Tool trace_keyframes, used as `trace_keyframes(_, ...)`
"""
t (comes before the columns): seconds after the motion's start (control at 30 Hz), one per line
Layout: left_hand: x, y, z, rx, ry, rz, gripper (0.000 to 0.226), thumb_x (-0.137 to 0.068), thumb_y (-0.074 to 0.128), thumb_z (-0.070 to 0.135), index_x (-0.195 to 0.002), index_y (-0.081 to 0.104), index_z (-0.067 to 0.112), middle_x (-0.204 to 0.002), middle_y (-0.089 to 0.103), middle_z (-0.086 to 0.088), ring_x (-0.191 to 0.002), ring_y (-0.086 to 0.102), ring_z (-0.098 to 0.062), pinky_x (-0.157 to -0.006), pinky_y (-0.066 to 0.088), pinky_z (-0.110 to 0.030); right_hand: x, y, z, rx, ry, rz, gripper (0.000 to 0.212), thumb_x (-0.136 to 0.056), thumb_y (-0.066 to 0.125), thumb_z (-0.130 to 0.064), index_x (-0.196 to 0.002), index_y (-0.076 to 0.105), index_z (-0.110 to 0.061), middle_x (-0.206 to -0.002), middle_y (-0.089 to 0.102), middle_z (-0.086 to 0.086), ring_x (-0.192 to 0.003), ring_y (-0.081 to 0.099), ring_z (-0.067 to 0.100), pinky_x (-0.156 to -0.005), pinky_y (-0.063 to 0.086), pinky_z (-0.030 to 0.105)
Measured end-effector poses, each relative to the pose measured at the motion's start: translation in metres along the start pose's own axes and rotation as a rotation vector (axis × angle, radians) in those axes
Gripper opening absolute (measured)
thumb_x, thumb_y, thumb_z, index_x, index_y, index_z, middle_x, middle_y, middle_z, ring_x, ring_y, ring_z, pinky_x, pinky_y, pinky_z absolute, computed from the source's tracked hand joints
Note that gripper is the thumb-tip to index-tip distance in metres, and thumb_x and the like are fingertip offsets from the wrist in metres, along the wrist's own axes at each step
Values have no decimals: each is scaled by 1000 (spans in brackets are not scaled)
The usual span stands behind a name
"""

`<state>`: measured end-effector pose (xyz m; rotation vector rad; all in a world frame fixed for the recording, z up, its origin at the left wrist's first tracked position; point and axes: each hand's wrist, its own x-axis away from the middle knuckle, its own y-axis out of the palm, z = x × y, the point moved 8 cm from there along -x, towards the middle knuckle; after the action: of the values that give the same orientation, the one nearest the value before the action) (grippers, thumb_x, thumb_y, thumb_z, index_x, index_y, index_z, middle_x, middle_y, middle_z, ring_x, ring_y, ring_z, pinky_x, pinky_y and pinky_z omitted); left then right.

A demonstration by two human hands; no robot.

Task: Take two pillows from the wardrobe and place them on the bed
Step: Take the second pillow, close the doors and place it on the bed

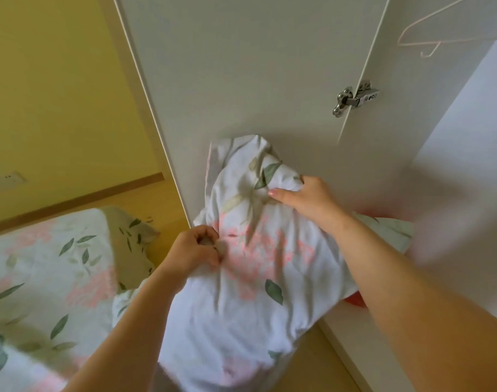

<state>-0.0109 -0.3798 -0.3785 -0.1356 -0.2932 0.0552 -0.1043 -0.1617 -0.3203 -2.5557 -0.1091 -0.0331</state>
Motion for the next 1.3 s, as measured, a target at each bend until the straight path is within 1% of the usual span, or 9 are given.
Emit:
trace_keyframes(0.23, -22, -22, 14, -223, 46, 220, 14, -81, 56, 6, -91, 59, 15, -78, 59, 2, -62, 51, -14, -53, 40, -23, 10, 33, 5, 20, -32, -16, 39, -66, 73, -42, -89, 64, -11, -98, 71, 12, -94, 65, 31, -83, 52, 46)
trace_keyframes(0.33, -21, -53, 32, -179, 109, 497, 27, -82, 55, 12, -108, 50, 19, -98, 60, -1, -73, 57, -17, -54, 42, -25, 12, 27, 3, 101, -33, 24, 39, -66, 69, -45, -88, 64, -13, -93, 71, 9, -89, 64, 31, -80, 52, 47)
trace_keyframes(0.4, -22, -72, 40, -144, 119, 650, 46, -80, 57, 13, -123, 42, 15, -122, 52, -7, -101, 54, -24, -74, 48, -34, 13, 23, -1, 135, -39, 51, 37, -67, 69, -45, -86, 63, -14, -89, 70, 8, -85, 64, 30, -77, 52, 46)
trace_keyframes(0.47, -34, -75, 47, -131, 138, 617, 65, -80, 59, 13, -137, 27, 15, -142, 36, -9, -127, 39, -28, -100, 41, -44, 15, 23, -4, 159, -43, 64, 35, -68, 69, -44, -84, 63, -14, -85, 70, 7, -82, 64, 28, -75, 53, 44)
trace_keyframes(0.57, -50, -69, 57, -66, 194, 439, 76, -82, 57, 13, -143, 13, 21, -151, 24, -7, -137, 28, -27, -109, 32, -49, 18, 29, -4, 119, -18, 65, 34, -68, 70, -42, -85, 63, -12, -85, 70, 8, -83, 65, 29, -76, 53, 45)
trace_keyframes(0.73, -64, -67, 71, 13, 294, 274, 36, -83, 54, 10, -114, 43, 24, -115, 57, 1, -98, 55, -18, -82, 46, -35, 25, 35, 7, 92, 72, 119, 30, -70, 71, -39, -85, 62, -14, -85, 68, 3, -82, 64, 24, -72, 49, 35)
trace_keyframes(0.87, -70, -77, 69, -37, 315, 284, 10, -89, 51, 27, -81, 47, 24, -84, 54, -6, -76, 49, -22, -67, 42, -38, 32, 43, 11, 75, 133, 180, 25, -72, 71, -38, -85, 62, -18, -83, 65, -1, -82, 61, 22, -71, 46, 31)
trace_keyframes(1.07, -62, -82, 70, -177, 432, 256, 34, -89, 51, 36, -67, 38, 14, -58, 39, -1, -54, 33, -17, -51, 29, -32, 55, 58, 19, 90, 204, 221, 18, -74, 70, -38, -76, 55, -28, -68, 56, -18, -63, 51, 0, -50, 36, 17)
trace_keyframes(1.3, -32, -66, 67, -254, 470, 266, 36, -87, 56, 32, -60, 39, 14, -52, 41, 1, -48, 35, -14, -46, 28, -27, 94, 48, 37, 99, 262, 256, 14, -74, 67, -42, -82, 63, -30, -74, 61, -17, -74, 58, 9, -64, 46, 28)
